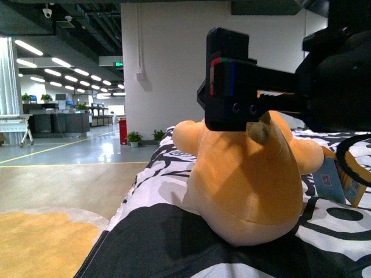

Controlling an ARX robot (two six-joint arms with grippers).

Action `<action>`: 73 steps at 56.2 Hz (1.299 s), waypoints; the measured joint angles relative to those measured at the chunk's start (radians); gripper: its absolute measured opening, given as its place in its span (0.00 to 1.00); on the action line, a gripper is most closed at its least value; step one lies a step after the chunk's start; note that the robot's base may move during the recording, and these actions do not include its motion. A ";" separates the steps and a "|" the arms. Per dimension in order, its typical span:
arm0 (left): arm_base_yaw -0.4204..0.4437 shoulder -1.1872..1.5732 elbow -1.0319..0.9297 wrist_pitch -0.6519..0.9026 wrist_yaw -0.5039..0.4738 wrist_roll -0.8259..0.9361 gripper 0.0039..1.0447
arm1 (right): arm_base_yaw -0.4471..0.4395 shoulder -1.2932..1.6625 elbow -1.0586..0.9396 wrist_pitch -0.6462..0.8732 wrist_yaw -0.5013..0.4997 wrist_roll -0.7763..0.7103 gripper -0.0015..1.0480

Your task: Put away toys

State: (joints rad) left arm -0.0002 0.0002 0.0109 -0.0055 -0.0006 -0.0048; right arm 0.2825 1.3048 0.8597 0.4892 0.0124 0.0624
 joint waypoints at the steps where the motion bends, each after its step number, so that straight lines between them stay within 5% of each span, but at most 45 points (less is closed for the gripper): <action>1: 0.000 0.000 0.000 0.000 0.000 0.000 0.95 | 0.000 0.011 0.006 0.000 0.007 0.000 1.00; 43: 0.000 0.000 0.000 0.000 0.000 0.000 0.95 | 0.050 0.142 -0.028 -0.003 0.195 -0.076 1.00; 57: 0.000 0.000 0.000 0.000 0.000 0.000 0.95 | 0.054 0.129 -0.046 0.014 0.222 -0.070 0.68; 73: 0.000 0.000 0.000 0.000 0.000 0.000 0.95 | -0.001 0.006 -0.056 -0.060 0.093 -0.023 0.27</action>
State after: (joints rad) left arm -0.0002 0.0006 0.0109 -0.0055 -0.0006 -0.0048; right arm 0.2817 1.3106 0.8040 0.4294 0.1055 0.0391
